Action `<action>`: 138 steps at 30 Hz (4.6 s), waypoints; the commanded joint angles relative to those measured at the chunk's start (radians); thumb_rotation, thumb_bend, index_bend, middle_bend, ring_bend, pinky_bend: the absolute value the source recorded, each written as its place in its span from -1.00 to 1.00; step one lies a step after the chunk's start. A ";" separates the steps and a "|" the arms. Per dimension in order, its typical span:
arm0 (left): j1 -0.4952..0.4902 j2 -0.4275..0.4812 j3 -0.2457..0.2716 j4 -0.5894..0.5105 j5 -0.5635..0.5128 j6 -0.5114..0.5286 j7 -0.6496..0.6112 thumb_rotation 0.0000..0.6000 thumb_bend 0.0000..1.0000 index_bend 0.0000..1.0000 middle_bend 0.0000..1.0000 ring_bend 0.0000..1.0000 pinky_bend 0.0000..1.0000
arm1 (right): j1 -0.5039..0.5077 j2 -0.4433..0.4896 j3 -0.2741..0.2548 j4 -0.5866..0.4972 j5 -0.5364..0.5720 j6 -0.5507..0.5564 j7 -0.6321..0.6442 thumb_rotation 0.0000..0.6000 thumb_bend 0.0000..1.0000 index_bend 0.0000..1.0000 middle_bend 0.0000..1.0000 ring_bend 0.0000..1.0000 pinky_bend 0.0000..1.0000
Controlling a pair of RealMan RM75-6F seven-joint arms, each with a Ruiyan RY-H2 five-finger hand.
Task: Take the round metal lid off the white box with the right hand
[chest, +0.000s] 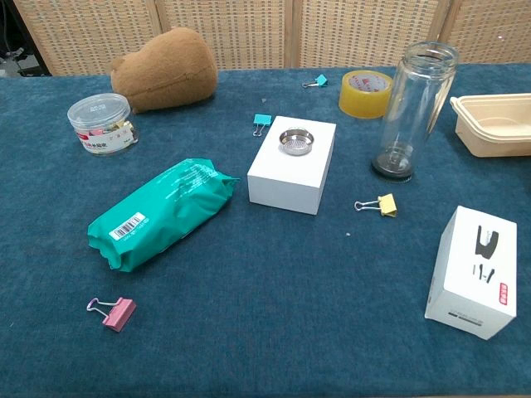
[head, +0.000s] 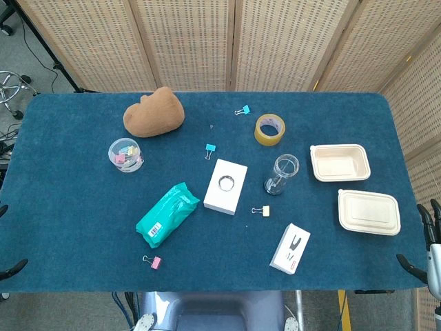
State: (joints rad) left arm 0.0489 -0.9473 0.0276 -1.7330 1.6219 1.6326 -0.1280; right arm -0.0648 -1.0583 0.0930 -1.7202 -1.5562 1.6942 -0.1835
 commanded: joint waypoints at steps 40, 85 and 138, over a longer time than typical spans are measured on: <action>-0.027 0.035 -0.032 -0.011 -0.052 -0.036 -0.094 1.00 -0.91 -1.00 -1.00 -1.00 -1.00 | 0.725 -0.151 0.302 -0.396 0.643 -0.531 -0.654 1.00 -0.84 -0.71 -1.00 -1.00 -1.00; -0.037 0.072 -0.020 0.010 -0.059 -0.071 -0.184 1.00 -0.91 -1.00 -1.00 -1.00 -1.00 | 1.079 -0.694 0.238 0.373 0.829 -0.675 -0.475 1.00 -0.39 -0.11 -1.00 -1.00 -1.00; -0.034 0.072 -0.025 0.012 -0.059 -0.057 -0.210 1.00 -0.91 -1.00 -1.00 -1.00 -1.00 | 1.060 -0.613 0.304 0.246 0.756 -0.608 -0.397 1.00 0.34 0.28 -1.00 -1.00 -1.00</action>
State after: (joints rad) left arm 0.0147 -0.8748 0.0023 -1.7211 1.5626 1.5753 -0.3376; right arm 1.0053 -1.7147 0.3747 -1.4122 -0.7835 1.0591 -0.5811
